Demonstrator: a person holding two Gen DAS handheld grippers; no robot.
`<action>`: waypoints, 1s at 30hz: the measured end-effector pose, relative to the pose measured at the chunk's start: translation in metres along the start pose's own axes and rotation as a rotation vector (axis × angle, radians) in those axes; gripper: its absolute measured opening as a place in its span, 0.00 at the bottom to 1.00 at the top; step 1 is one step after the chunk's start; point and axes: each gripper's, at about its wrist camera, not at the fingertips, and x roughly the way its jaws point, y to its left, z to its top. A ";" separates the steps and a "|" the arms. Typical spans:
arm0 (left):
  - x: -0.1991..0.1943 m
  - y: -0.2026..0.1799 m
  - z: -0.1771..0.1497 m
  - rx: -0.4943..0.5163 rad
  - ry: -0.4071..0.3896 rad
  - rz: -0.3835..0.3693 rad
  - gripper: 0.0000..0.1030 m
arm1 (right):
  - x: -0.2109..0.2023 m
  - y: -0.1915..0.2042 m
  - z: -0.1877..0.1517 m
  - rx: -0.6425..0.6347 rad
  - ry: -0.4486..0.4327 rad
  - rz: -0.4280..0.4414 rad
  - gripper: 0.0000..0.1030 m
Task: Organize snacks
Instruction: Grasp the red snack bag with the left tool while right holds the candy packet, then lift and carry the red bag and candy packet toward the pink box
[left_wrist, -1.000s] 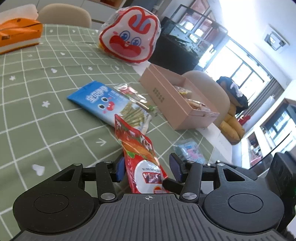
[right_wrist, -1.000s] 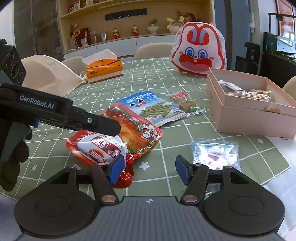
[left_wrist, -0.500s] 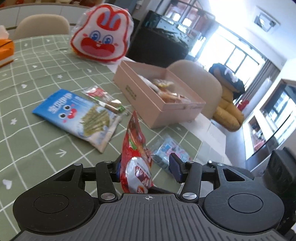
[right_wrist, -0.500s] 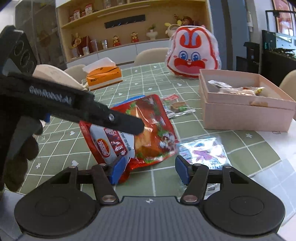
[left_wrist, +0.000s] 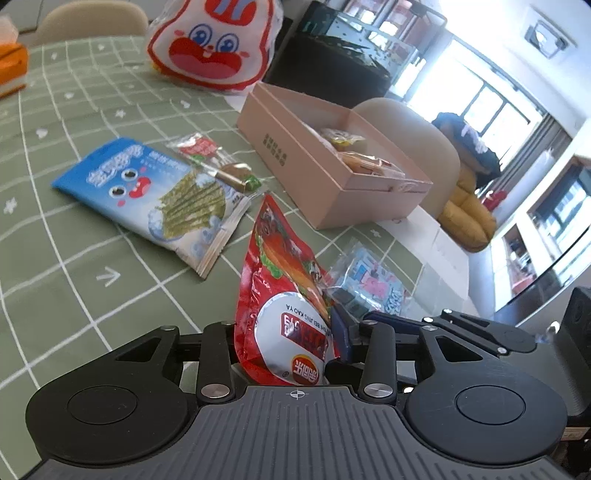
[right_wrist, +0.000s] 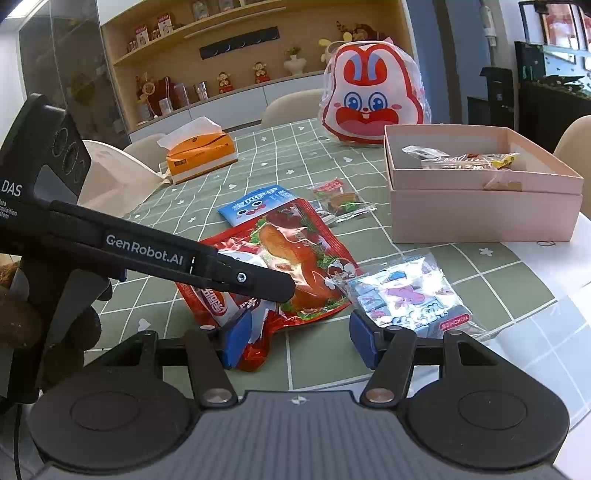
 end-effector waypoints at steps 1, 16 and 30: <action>0.000 0.003 0.000 -0.021 0.004 -0.011 0.41 | 0.000 0.000 0.000 -0.002 0.002 -0.001 0.59; -0.058 0.065 -0.021 -0.164 -0.121 0.007 0.33 | -0.007 0.007 0.011 -0.100 -0.041 -0.169 0.69; -0.061 0.010 -0.010 0.103 -0.169 0.129 0.28 | 0.004 -0.039 0.014 0.064 -0.001 -0.261 0.74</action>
